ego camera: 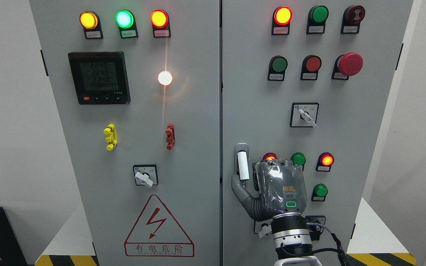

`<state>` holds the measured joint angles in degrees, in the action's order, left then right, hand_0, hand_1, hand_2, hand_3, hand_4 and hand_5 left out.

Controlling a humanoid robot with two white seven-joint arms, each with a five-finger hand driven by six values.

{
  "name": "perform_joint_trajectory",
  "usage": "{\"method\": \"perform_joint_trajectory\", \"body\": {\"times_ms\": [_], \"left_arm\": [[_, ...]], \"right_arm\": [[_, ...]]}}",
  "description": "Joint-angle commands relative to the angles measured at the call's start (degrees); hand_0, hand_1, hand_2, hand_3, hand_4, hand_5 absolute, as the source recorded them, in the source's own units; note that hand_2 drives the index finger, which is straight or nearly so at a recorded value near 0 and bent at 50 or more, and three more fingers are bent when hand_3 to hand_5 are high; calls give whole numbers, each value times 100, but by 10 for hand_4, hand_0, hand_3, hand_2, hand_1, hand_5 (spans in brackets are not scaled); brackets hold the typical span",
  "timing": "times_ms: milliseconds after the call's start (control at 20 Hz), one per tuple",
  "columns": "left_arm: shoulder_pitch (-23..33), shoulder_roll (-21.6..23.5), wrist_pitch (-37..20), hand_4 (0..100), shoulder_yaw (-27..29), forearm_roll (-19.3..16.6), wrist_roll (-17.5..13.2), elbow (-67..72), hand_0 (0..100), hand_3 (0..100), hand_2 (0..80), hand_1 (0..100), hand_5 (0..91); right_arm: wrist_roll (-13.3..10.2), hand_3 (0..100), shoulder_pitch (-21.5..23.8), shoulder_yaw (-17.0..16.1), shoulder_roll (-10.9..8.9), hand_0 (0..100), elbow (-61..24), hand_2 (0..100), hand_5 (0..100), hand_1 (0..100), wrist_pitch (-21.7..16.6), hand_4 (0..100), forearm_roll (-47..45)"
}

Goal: Release door handle

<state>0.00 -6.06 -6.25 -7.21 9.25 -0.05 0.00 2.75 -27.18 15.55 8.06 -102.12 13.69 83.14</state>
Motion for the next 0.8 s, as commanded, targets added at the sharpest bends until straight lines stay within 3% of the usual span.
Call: {"method": "perform_joint_trajectory", "body": {"times_ms": [0,751], "left_arm": [[-150,0,1,0,0,-3,5,167,120,0,0,556,0],[-150,0,1,0,0,6,5,167,120,0,0,556,0]], "right_arm": [[-73,1000,2,-8,2,517,-9,952,1000,362,2,1000,0],[-108,1000,10,-17,-6,515,-53,951,1000,425,2,1000,9]]}}
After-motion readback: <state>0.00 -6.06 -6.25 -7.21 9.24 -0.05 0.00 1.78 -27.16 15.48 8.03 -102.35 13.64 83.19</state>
